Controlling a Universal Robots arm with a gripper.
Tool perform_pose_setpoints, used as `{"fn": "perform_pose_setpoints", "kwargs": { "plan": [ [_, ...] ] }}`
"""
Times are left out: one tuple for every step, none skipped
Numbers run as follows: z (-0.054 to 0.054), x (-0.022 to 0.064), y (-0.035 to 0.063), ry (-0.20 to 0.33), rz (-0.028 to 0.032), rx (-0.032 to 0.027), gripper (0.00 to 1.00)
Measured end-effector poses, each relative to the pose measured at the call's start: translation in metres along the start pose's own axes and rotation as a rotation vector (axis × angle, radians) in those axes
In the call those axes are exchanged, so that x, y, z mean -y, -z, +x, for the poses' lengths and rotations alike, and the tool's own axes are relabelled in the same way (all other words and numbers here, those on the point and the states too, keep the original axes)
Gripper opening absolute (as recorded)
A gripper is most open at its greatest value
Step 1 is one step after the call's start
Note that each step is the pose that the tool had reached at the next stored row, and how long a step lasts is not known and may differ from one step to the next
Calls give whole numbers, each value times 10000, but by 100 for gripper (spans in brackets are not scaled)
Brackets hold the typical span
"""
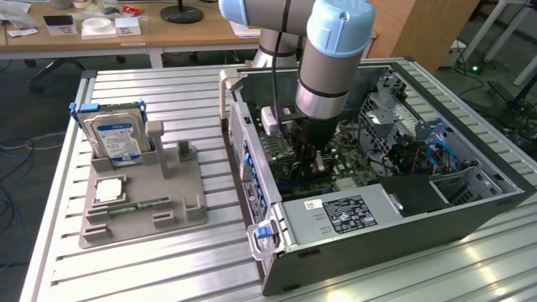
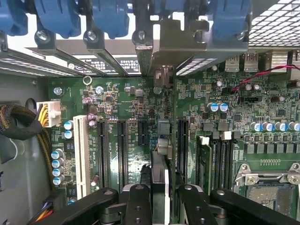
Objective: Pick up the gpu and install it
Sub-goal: 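Insert the gpu into the slot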
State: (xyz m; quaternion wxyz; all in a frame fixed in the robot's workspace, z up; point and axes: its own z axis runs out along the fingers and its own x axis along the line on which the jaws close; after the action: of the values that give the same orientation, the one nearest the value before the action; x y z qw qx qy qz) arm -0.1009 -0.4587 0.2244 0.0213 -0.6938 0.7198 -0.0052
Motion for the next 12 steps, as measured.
{"fn": "perform_pose_setpoints", "kwargs": {
  "plan": [
    [0,0,0,1,0,0,27],
    [0,0,0,1,1,0,27],
    [0,0,0,1,1,1,27],
    [0,0,0,0,1,0,27],
    [0,-1,0,0,1,0,27],
    [0,-1,0,-1,2,3,27],
    [1,-1,1,-1,2,7,27],
    [1,-2,-1,-2,0,13,27],
    [1,-2,-7,-2,-1,16,27],
    [2,-2,-18,-1,0,17,27],
    [2,-1,-30,-1,5,26,27],
    [2,-1,-35,-1,8,32,27]
  ]
}}
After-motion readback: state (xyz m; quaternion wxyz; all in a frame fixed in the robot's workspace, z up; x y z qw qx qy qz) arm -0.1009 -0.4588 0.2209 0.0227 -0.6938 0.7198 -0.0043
